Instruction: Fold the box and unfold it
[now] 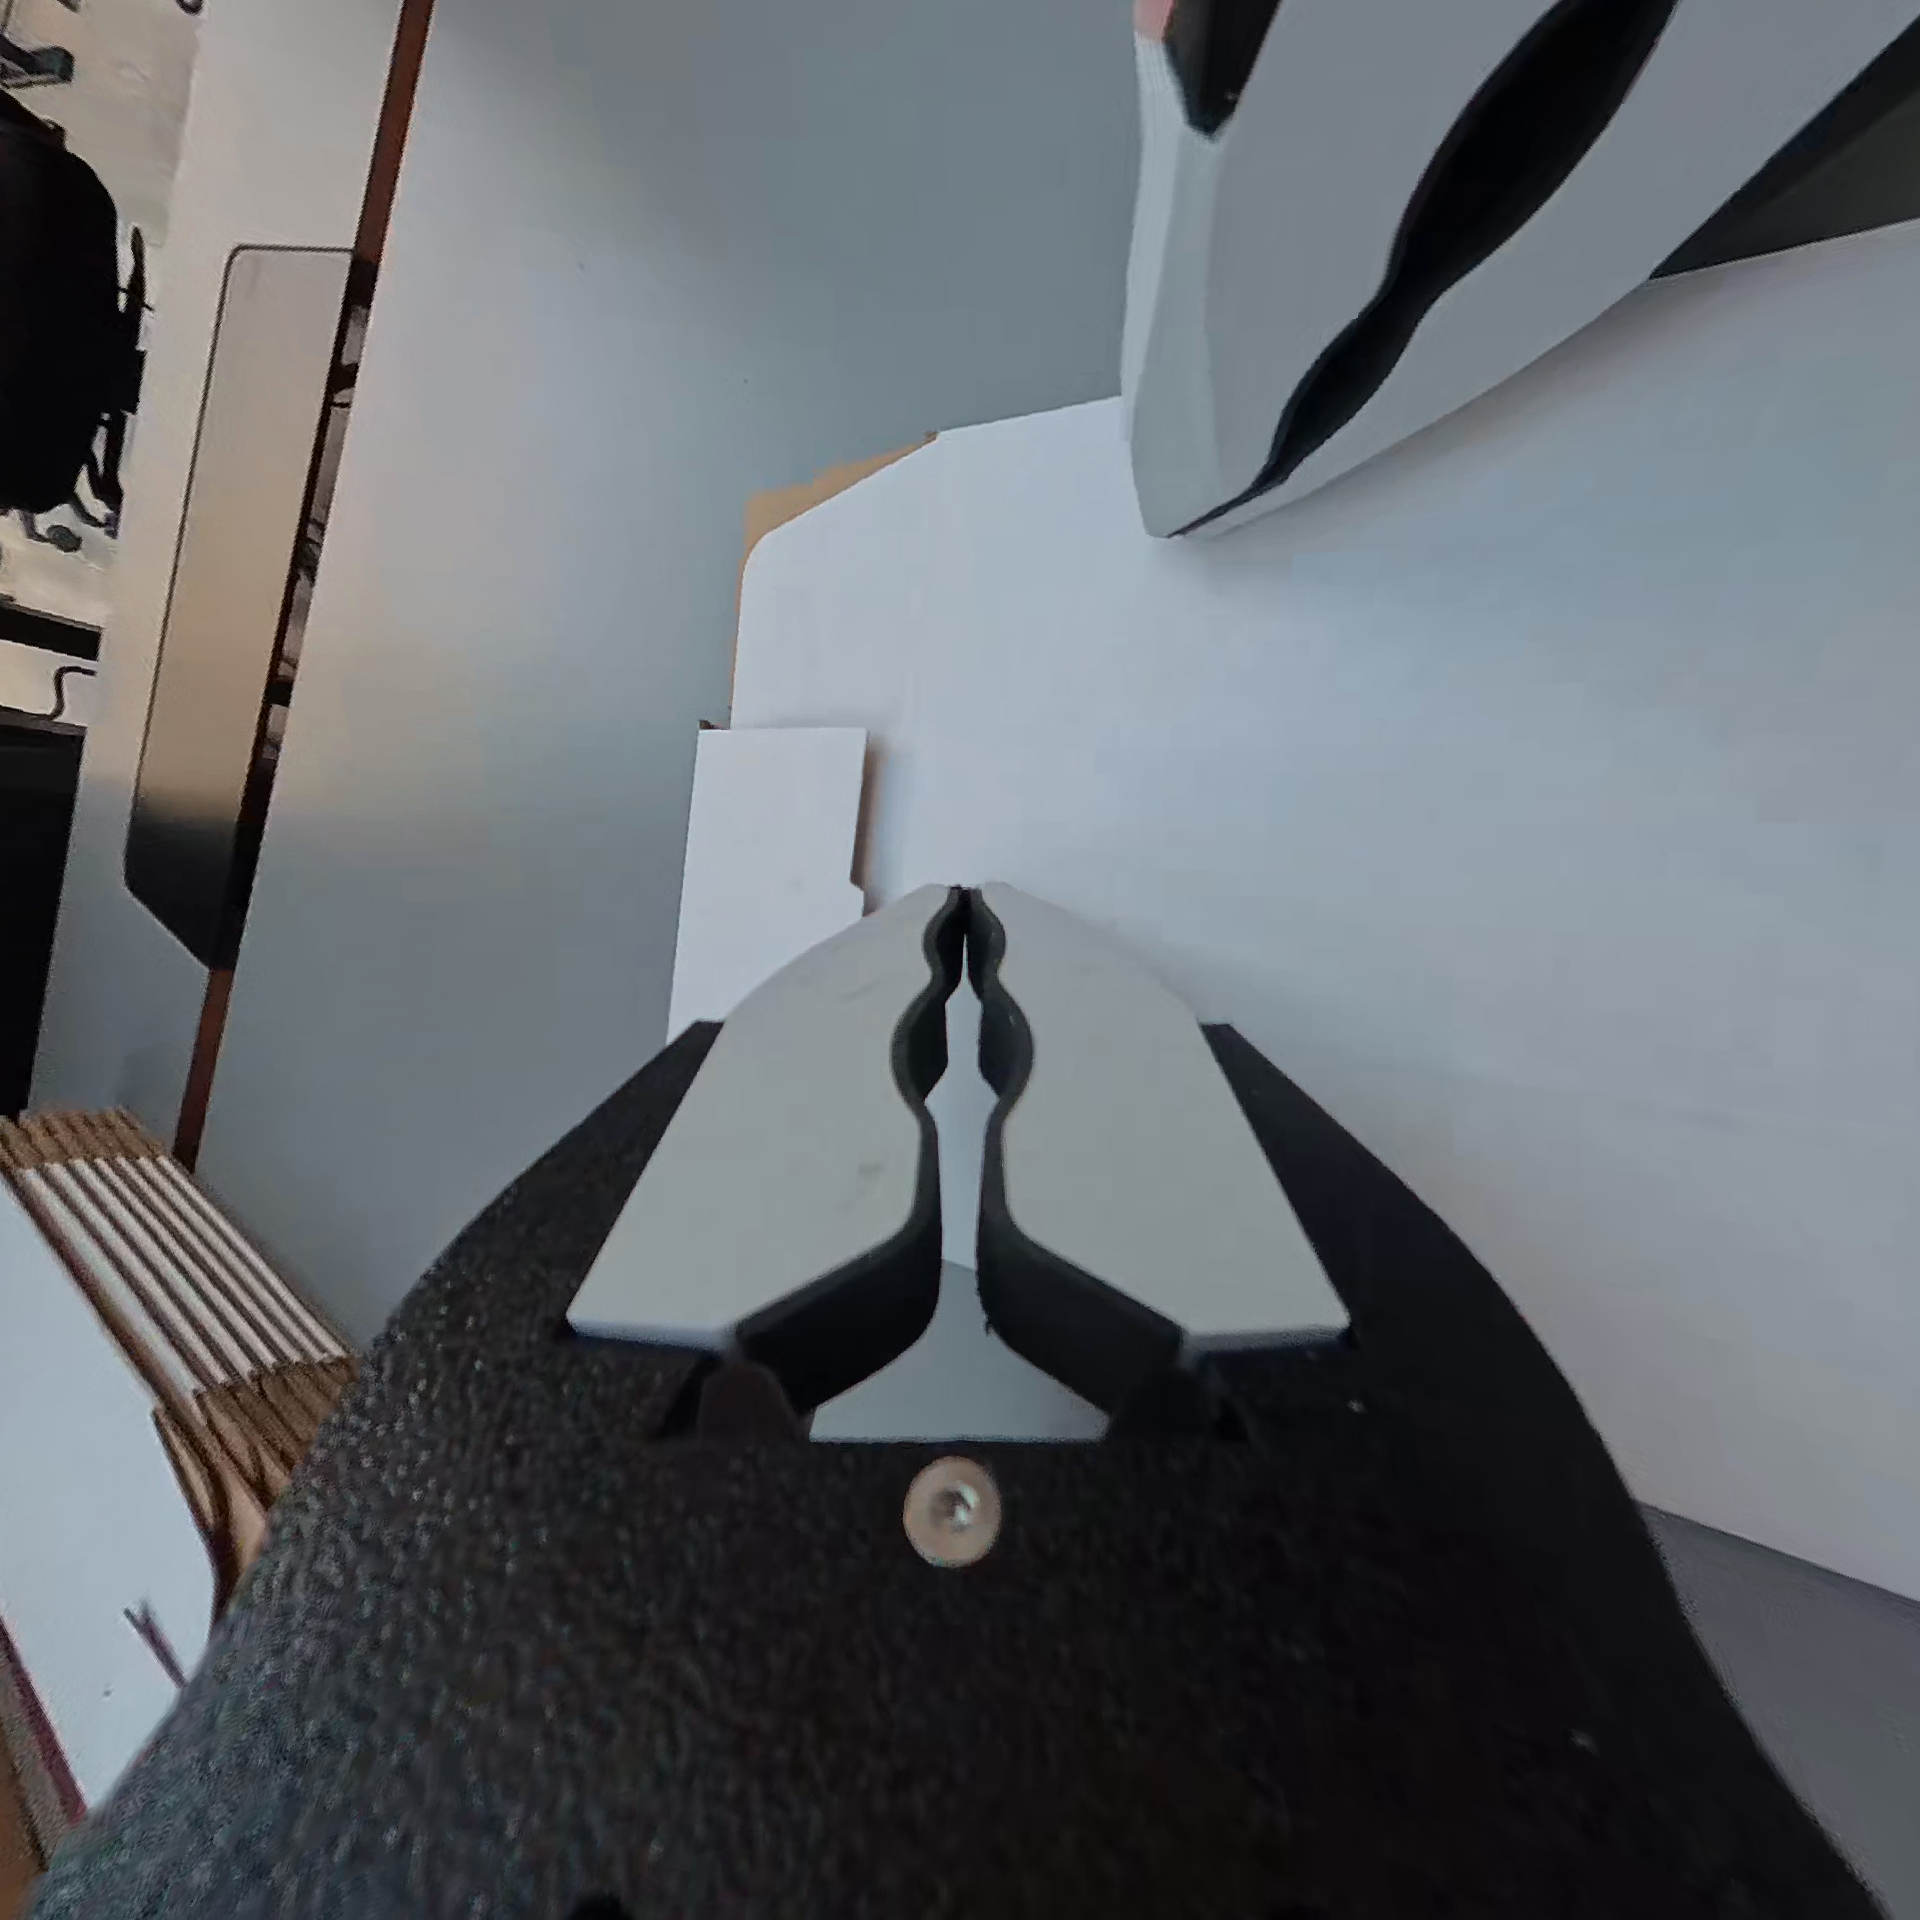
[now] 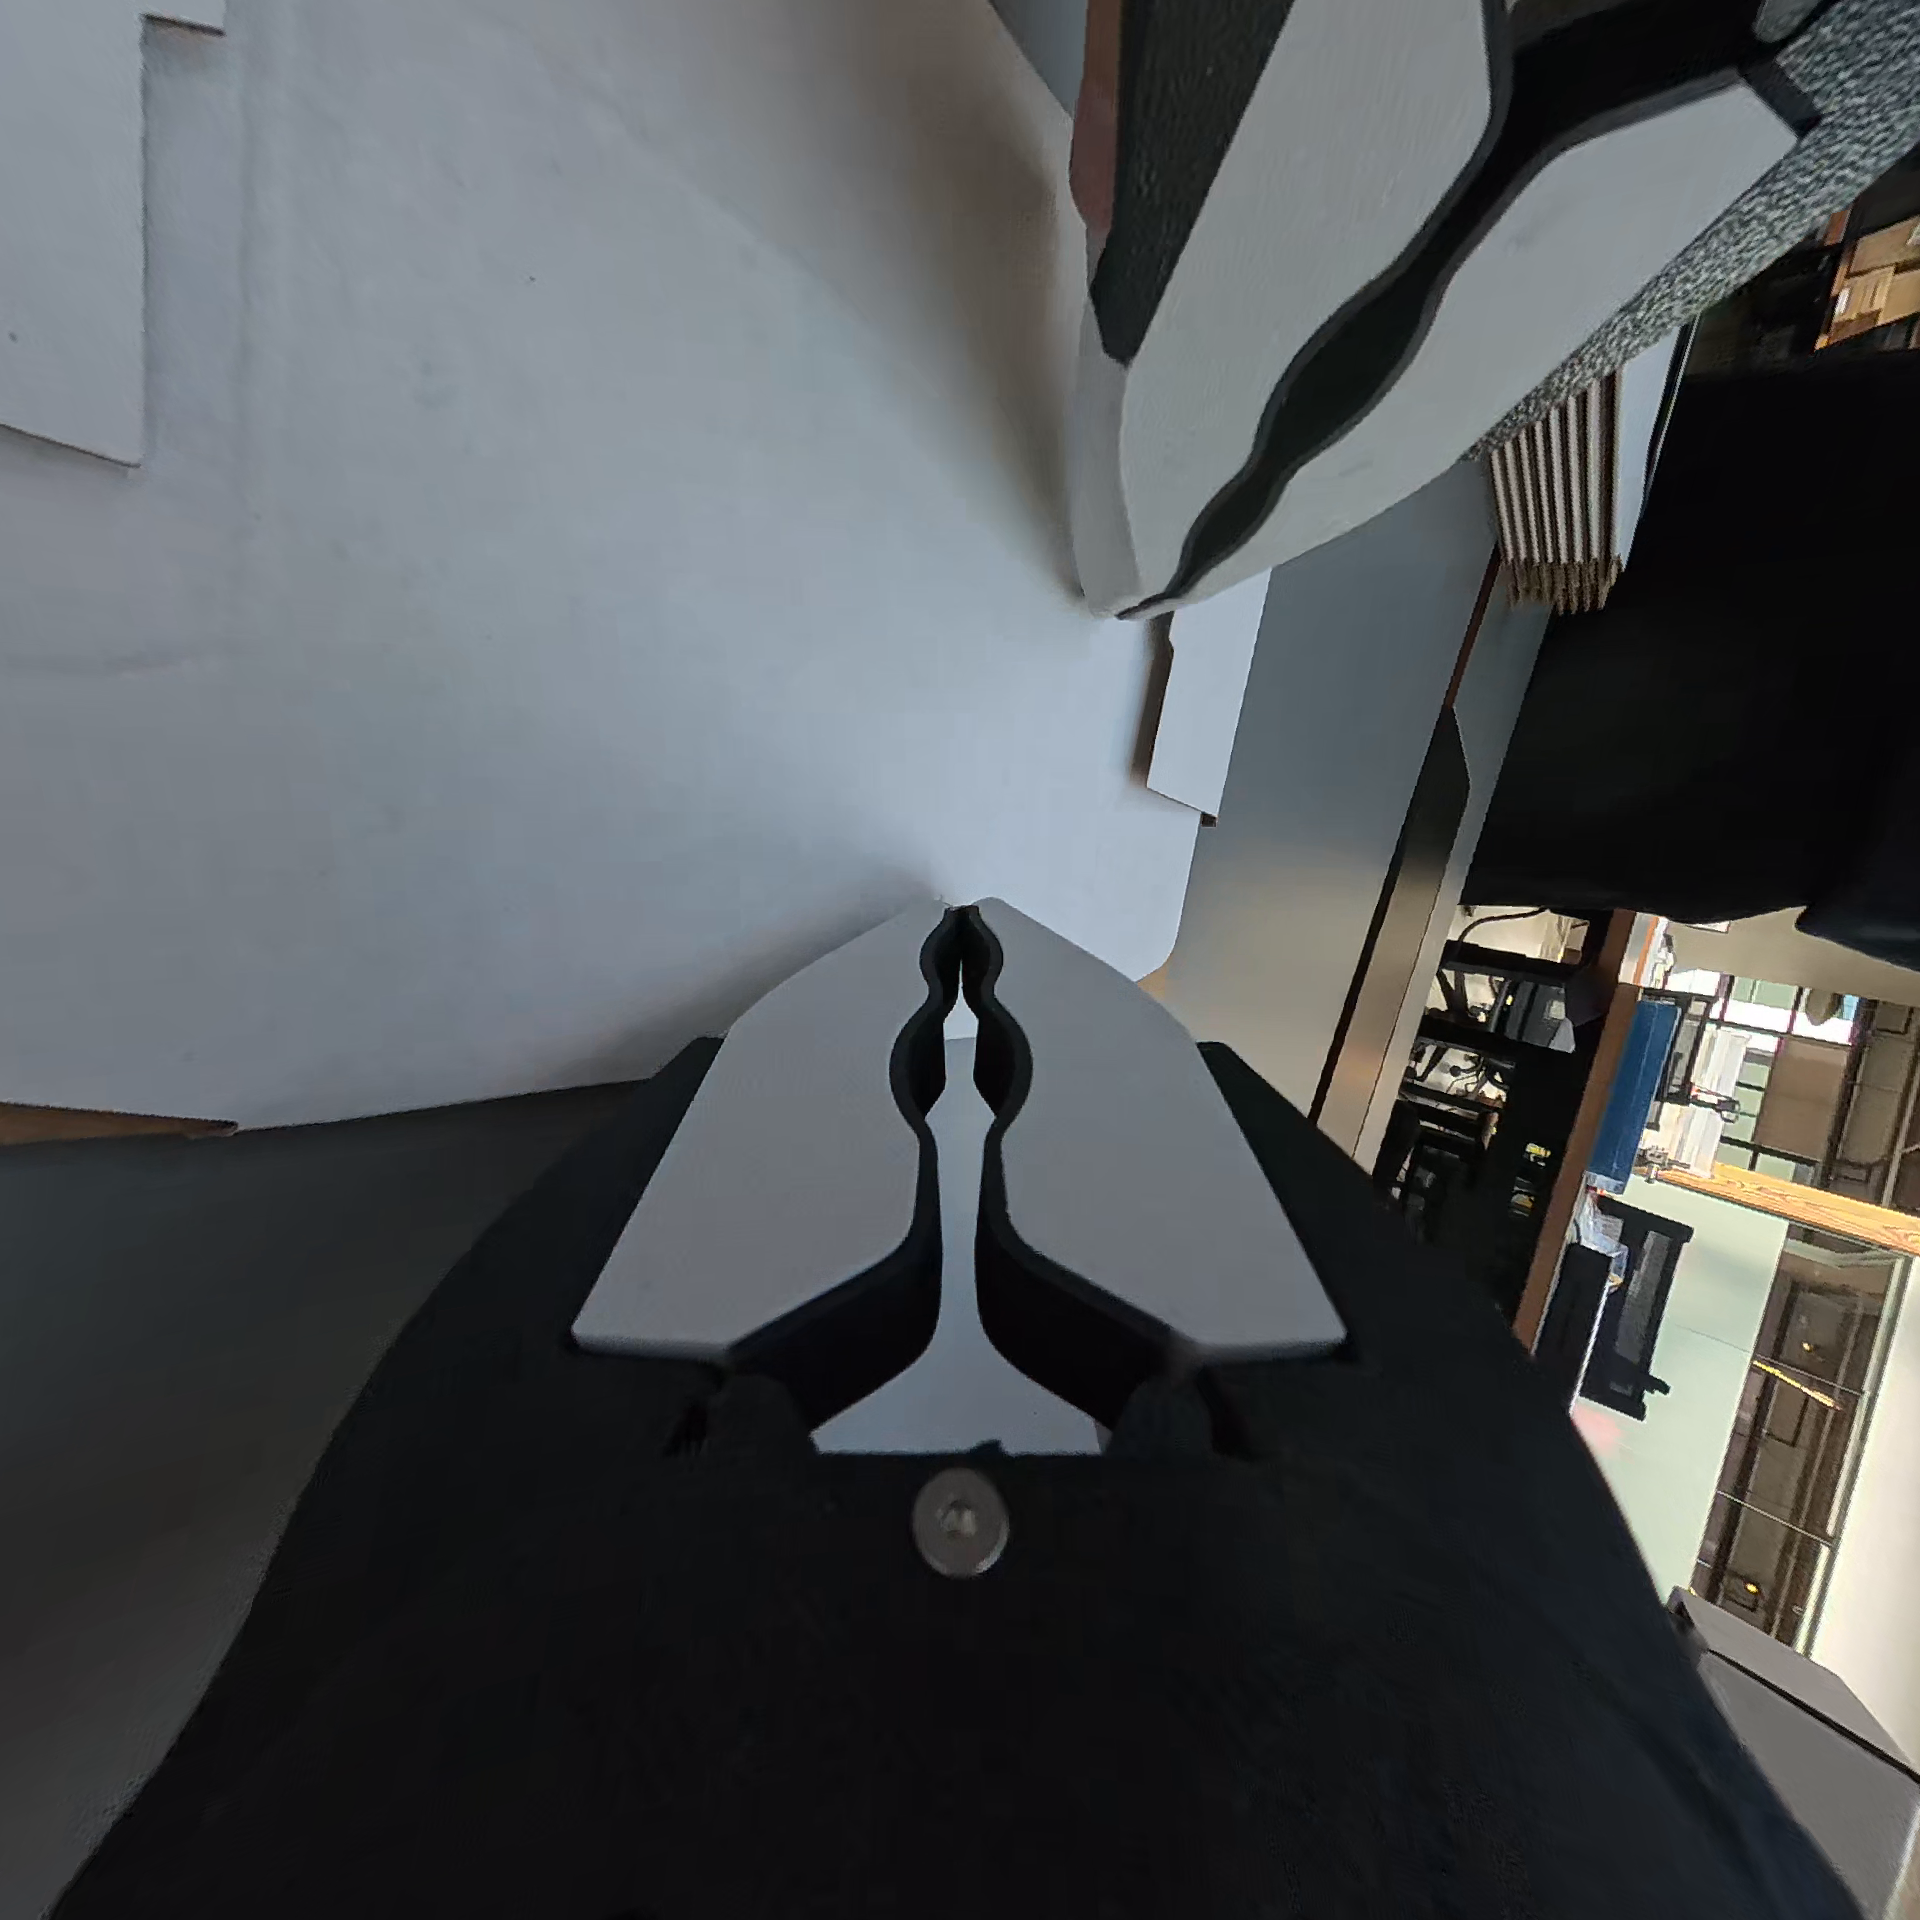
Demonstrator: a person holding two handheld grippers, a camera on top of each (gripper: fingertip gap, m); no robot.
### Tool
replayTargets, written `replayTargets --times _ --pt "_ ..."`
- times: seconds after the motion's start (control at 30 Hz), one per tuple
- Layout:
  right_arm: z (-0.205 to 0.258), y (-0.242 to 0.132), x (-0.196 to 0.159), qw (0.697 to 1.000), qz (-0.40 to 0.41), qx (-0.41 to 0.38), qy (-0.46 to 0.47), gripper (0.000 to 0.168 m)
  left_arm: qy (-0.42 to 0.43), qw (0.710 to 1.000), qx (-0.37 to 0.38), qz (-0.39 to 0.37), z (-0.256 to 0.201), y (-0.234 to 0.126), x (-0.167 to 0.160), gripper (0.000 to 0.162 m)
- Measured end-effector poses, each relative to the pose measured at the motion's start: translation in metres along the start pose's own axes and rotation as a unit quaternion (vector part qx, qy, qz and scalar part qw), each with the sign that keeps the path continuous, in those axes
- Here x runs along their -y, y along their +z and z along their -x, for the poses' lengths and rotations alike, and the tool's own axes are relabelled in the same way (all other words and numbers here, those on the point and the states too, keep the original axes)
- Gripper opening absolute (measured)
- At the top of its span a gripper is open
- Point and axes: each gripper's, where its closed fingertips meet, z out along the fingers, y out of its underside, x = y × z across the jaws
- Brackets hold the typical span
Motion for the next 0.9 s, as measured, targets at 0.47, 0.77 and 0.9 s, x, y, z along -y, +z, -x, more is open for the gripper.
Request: replayTargets --times 0.47,0.77,0.9 --pt "0.002 -0.002 0.002 1.0 -0.006 0.008 -0.012 0.0 0.051 0.993 0.109 0.005 0.078 0.013 0.033 0.0" --pt "0.003 -0.003 0.002 1.0 -0.014 0.02 0.013 0.0 0.051 0.997 0.022 0.059 0.096 0.072 0.009 0.0" --pt "0.006 -0.006 0.001 0.999 -0.009 0.037 0.016 0.0 -0.001 0.998 -0.015 0.055 0.094 0.074 0.009 0.0"
